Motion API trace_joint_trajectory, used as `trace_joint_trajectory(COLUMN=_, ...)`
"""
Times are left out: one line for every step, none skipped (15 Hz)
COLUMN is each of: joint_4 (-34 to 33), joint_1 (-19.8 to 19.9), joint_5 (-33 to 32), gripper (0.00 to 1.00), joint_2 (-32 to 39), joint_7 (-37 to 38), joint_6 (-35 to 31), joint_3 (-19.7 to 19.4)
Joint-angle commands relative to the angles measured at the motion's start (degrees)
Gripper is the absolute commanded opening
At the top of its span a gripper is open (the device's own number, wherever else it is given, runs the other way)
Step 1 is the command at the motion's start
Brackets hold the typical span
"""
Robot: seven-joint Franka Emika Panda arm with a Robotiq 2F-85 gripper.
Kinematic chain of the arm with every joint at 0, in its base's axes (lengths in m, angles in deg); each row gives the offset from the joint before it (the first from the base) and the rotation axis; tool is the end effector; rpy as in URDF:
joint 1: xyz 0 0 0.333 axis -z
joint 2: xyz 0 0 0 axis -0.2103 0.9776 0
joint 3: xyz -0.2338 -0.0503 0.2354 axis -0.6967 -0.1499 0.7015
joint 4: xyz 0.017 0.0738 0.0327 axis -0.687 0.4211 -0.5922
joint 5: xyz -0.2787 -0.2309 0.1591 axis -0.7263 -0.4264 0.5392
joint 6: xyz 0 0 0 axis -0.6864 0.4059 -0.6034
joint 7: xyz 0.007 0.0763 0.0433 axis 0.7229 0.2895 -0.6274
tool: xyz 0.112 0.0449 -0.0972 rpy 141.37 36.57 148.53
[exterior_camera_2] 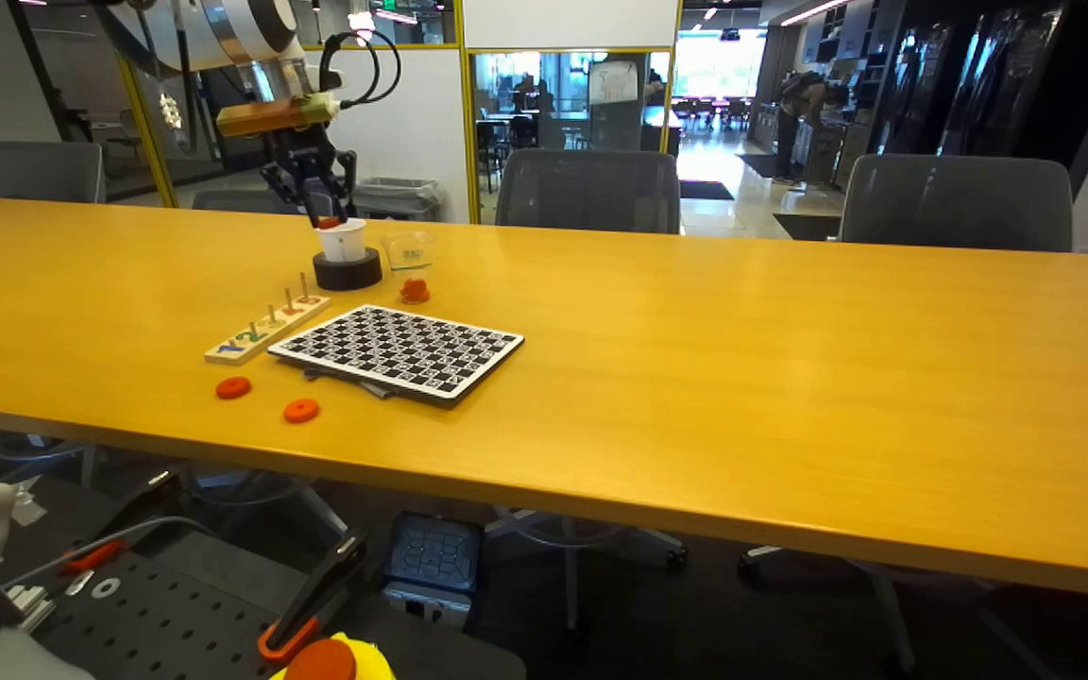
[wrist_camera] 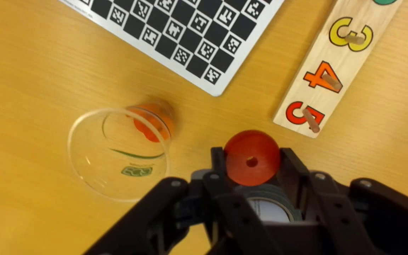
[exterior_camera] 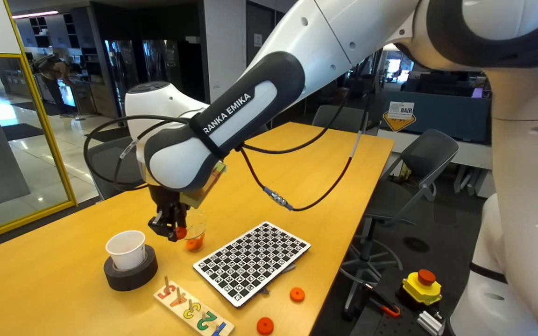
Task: Pick up all the orange objects from the checkers board and the table, and put them in two cups
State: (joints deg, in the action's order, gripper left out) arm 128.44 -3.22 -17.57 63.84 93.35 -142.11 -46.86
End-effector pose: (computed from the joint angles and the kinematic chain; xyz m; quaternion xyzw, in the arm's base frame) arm 0.5893 0.2501 0.3065 0.9603 0.2627 0.0622 0.0707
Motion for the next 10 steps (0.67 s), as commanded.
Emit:
trace_joint_trajectory(joint_4=-10.99, joint_1=-1.37, joint_5=-1.29, gripper=0.21, joint_2=7.01, joint_7=-4.42, joint_6=3.26, joint_3=0.18)
trace_joint_trajectory(joint_4=-13.15, joint_1=-1.61, joint_5=-1.18, gripper=0.21, joint_2=8.48, joint_7=-5.63, joint_6=3.44, joint_3=0.17)
trace_joint_trajectory(joint_4=-15.38, joint_1=-1.8, joint_5=-0.99, gripper=0.21, joint_2=10.04, joint_7=-6.99, joint_6=3.55, joint_3=0.18)
trace_joint_trajectory(joint_4=-17.67, joint_1=-1.98, joint_5=-0.88, gripper=0.21, joint_2=11.58, joint_7=-8.24, joint_6=3.85, joint_3=0.14)
trace_joint_trajectory(joint_4=-19.93, joint_1=-2.11, joint_5=-0.75, gripper=0.21, joint_2=13.22, joint_7=-9.62, joint_6=4.29, joint_3=0.13)
trace_joint_trajectory(joint_4=-22.25, joint_1=-2.24, joint_5=-0.56, gripper=0.21, joint_2=14.73, joint_7=-10.69, joint_6=4.99, joint_3=0.07)
trace_joint_trajectory(joint_4=-24.27, joint_1=-2.29, joint_5=-0.28, gripper=0.21, joint_2=16.14, joint_7=-11.96, joint_6=5.57, joint_3=0.17)
trace_joint_trajectory(joint_4=-26.21, joint_1=-2.43, joint_5=-0.19, gripper=0.21, joint_2=17.41, joint_7=-12.95, joint_6=6.17, joint_3=0.15)
trace_joint_trajectory(joint_4=-28.33, joint_1=-2.61, joint_5=-0.1, gripper=0.21, joint_2=18.78, joint_7=-13.88, joint_6=6.94, joint_3=0.18)
trace_joint_trajectory(joint_4=-30.12, joint_1=-2.7, joint_5=0.08, gripper=0.21, joint_2=19.88, joint_7=-14.92, joint_6=7.56, joint_3=0.29)
